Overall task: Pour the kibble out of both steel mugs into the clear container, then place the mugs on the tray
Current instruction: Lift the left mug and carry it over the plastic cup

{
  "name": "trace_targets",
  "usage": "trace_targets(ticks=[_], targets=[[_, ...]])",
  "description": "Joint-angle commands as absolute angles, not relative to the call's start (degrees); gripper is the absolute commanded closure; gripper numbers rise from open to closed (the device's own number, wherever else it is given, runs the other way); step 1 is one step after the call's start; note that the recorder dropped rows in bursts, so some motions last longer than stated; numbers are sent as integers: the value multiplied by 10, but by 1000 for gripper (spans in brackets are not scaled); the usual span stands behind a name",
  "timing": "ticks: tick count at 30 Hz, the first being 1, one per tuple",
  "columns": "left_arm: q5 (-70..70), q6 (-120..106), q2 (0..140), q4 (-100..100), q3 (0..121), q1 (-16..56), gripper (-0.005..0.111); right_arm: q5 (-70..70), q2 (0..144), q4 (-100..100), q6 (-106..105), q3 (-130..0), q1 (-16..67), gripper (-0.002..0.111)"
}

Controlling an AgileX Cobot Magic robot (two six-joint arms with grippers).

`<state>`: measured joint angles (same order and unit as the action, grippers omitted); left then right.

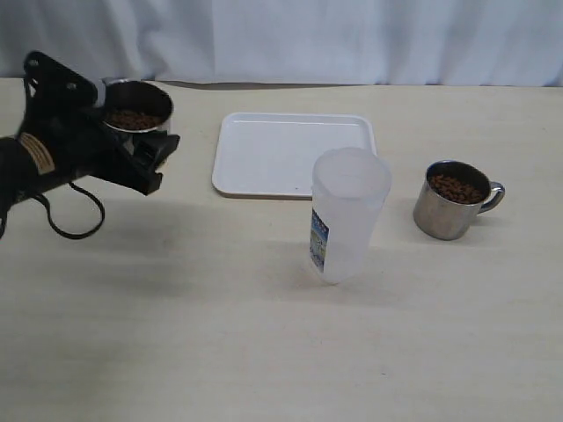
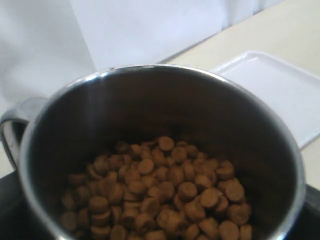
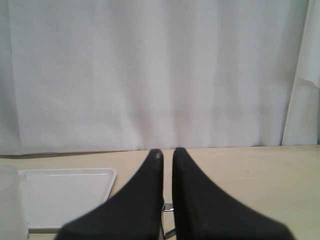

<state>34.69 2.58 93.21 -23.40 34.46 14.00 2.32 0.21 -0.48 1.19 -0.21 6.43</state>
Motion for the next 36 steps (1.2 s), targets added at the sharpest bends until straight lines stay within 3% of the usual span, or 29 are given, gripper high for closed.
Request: trace_targets(ticks=[1,7,23,36], targets=[[268,62,827,-263,365,140,107,18,0,-4,8,0,62,103],[89,185,772,-396,452,193,107,18,0,-4,8,0,62,103],[-85,151,857,-405,610,394,107,18,0,-4,8,0,62,103],[-104,99,904,-442,620,430,107,18,0,-4,8,0,62,103]])
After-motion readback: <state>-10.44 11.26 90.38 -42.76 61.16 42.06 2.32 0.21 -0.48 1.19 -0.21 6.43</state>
